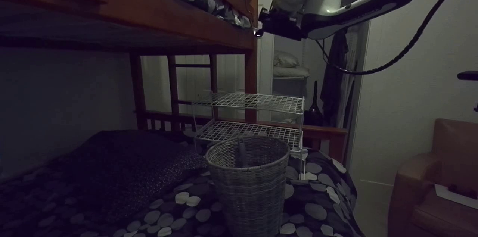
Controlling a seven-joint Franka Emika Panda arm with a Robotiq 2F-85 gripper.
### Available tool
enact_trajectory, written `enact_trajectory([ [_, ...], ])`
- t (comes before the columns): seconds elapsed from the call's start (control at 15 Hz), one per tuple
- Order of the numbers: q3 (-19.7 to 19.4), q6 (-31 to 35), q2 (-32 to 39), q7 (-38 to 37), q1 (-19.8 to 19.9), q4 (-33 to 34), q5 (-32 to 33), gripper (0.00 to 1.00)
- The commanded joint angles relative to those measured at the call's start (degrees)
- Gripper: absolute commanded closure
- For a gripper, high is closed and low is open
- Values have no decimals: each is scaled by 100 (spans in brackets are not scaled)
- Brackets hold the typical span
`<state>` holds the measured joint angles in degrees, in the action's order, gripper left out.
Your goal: Hang the black coat hanger on the top bank
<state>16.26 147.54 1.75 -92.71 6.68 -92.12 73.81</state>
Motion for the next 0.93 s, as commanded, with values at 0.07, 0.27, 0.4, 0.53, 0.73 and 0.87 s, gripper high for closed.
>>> enact_trajectory([
  [0.07,-250,2062,-624,-236,255,-759,-433,0],
  [0.27,-395,2692,-818,-89,288,-1171,-775,0],
  [0.4,-461,2136,-1273,821,172,-1949,-1491,0],
  [0.53,-601,1915,-1662,1587,109,-2496,-1964,0],
  [0.73,-1454,2086,-2004,3032,-855,-3414,-2933,0],
  [0.87,-1219,2077,-1641,2775,-612,-2931,-2755,0],
])
